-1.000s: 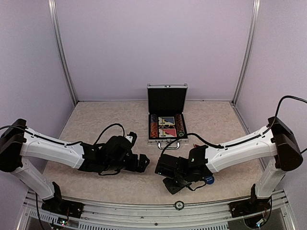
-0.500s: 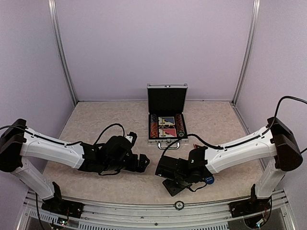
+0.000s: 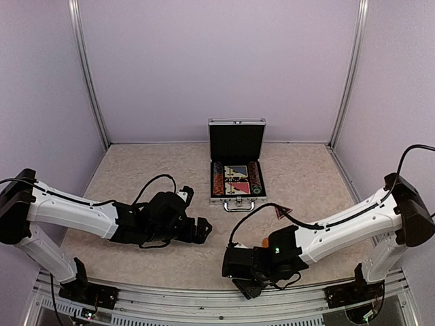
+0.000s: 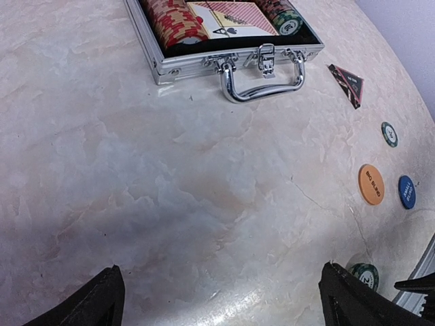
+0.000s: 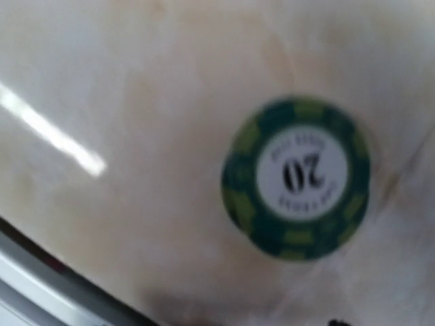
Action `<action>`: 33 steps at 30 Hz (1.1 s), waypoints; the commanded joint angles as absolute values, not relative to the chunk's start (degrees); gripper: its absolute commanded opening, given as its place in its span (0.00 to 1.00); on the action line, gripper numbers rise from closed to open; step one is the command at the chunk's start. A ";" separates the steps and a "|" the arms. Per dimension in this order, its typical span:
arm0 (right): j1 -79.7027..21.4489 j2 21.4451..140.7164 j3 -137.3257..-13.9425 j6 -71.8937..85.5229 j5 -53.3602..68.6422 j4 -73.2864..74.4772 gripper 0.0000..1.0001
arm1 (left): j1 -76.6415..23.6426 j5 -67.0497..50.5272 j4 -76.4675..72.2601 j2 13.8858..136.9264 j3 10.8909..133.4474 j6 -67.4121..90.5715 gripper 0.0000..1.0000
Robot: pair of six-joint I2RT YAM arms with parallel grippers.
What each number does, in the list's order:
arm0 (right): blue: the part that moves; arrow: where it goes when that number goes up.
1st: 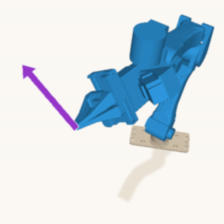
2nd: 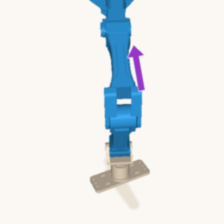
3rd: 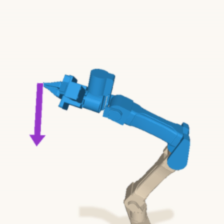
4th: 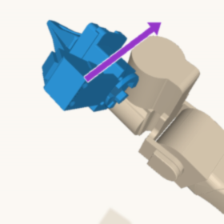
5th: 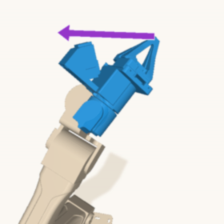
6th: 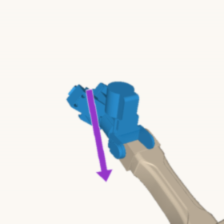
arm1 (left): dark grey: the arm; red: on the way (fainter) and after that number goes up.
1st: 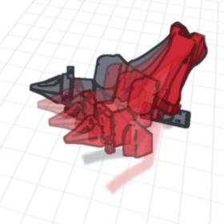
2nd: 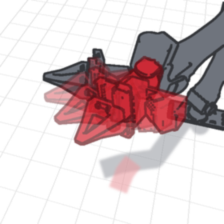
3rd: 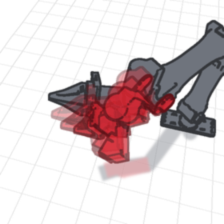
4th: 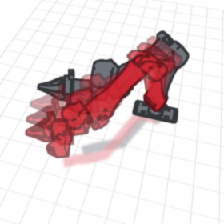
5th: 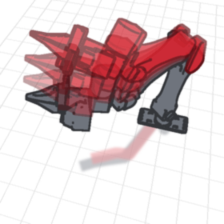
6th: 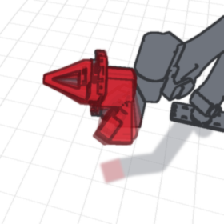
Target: Pack up texas hold em set
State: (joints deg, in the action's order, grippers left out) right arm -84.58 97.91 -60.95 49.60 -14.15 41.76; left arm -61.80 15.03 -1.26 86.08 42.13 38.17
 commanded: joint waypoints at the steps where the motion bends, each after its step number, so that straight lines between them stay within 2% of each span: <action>1: -85.67 95.86 -58.39 53.85 -14.04 42.59 0.69 | -61.79 15.29 -1.32 84.73 42.50 38.21 0.99; 14: -86.06 97.55 -56.46 54.23 -11.92 37.89 0.67 | -62.14 15.80 -1.40 84.43 41.67 38.58 0.99; 33: -87.49 98.48 -57.02 54.82 -10.61 38.46 0.66 | -62.12 15.82 -1.93 84.70 41.13 38.72 0.99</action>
State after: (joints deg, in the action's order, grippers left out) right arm -86.78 97.62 -56.82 54.70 -11.22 39.05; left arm -61.80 15.31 -1.28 85.65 42.02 38.57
